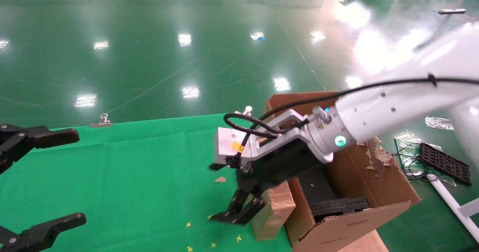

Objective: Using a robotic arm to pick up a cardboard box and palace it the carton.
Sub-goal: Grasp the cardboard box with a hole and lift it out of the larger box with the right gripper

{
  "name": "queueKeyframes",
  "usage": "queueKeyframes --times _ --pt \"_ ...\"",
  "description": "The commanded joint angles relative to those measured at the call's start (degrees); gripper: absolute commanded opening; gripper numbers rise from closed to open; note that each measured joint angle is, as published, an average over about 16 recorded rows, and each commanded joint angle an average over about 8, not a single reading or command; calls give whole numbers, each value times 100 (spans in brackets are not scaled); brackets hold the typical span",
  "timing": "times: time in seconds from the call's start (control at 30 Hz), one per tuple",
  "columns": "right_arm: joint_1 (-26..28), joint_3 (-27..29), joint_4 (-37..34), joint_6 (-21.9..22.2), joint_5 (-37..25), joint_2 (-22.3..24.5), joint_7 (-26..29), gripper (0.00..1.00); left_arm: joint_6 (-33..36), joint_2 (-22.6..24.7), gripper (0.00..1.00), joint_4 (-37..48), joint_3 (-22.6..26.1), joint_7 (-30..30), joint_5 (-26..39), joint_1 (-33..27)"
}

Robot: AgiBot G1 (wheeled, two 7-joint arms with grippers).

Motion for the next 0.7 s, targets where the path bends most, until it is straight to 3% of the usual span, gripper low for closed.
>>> queueKeyframes --times 0.03,0.37,0.7 --pt "370 -311 2 -60 -285 -71 40 100 0 0 100 0 1 0 -1 0" --pt "1944 -1973 -17 -74 -236 140 122 100 -2 -2 100 0 5 3 -4 -1" --pt "2932 -3526 5 -40 201 118 57 100 -4 -4 100 0 9 5 -6 -2"
